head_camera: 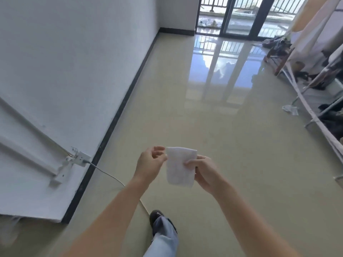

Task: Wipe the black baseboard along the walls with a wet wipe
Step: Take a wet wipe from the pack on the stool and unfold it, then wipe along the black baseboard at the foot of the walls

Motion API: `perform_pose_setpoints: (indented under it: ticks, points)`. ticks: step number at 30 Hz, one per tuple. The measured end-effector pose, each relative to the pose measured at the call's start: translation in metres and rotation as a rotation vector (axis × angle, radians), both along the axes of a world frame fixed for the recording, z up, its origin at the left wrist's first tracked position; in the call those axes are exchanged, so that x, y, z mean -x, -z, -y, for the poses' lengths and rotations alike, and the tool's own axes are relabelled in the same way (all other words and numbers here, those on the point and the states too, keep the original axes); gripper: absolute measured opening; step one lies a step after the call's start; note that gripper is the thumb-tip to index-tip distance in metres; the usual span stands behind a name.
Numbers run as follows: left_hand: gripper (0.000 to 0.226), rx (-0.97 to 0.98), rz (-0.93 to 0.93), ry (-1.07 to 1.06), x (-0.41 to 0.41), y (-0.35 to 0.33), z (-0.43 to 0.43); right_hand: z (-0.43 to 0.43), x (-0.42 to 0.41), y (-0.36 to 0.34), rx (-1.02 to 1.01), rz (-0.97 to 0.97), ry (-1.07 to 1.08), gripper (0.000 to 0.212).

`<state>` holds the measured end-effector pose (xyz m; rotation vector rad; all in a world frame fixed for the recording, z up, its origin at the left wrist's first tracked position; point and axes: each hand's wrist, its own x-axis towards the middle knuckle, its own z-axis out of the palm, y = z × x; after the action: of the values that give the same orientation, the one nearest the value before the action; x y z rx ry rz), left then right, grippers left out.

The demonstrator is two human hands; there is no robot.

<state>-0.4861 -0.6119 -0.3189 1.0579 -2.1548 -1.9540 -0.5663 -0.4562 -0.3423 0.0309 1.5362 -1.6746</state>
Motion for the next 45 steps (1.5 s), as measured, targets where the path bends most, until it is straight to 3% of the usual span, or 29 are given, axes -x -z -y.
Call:
perform_pose_setpoints:
  ticks: [3,5,8,11,16,17,19,21,25,28,33,40,45]
  points:
    - [0.034,-0.242,0.188,0.045,0.038,0.017,0.050,0.049,0.058,0.009,0.011,0.060,-0.065,0.049]
    - [0.040,-0.370,0.195,0.112,0.056,0.022,0.077,0.080,0.089,0.011,0.026,0.081,-0.139,0.045]
    - [0.043,-0.332,0.115,-0.011,0.080,0.026,0.115,0.129,0.125,0.018,-0.040,0.031,-0.148,0.037]
    - [0.052,-0.290,0.077,-0.140,0.098,0.033,0.152,0.177,0.151,0.029,-0.182,-0.100,-0.124,0.053]
    - [0.044,-0.219,0.051,-0.288,0.121,0.063,0.218,0.266,0.190,0.045,-0.233,-0.154,-0.416,0.026]
    - [0.042,-0.205,0.053,-0.318,0.124,0.073,0.233,0.285,0.198,0.053,-0.232,-0.145,-0.505,0.032]
    - [0.041,-0.165,0.080,-0.376,0.127,0.094,0.261,0.323,0.211,0.072,-0.275,-0.143,-0.680,0.067]
    - [0.042,-0.131,0.136,-0.423,0.125,0.113,0.284,0.358,0.213,0.092,-0.379,-0.296,-0.887,0.075]
    - [0.026,-0.010,0.335,-0.423,0.099,0.154,0.320,0.412,0.189,0.135,-0.543,-0.891,-1.086,0.035]
    - [0.023,0.061,0.428,-0.424,0.063,0.190,0.344,0.444,0.159,0.173,-0.546,-1.103,-1.136,0.021]
    - [0.022,0.115,0.414,-0.494,-0.013,0.269,0.381,0.486,0.080,0.253,-0.507,-0.678,-1.017,0.012]
    - [0.024,0.192,0.424,-0.650,-0.117,0.419,0.399,0.519,-0.043,0.417,-0.443,-0.467,-0.852,0.011]
    - [0.028,0.160,0.409,-0.747,-0.148,0.531,0.414,0.535,-0.092,0.535,-0.440,-0.372,-0.876,0.012]
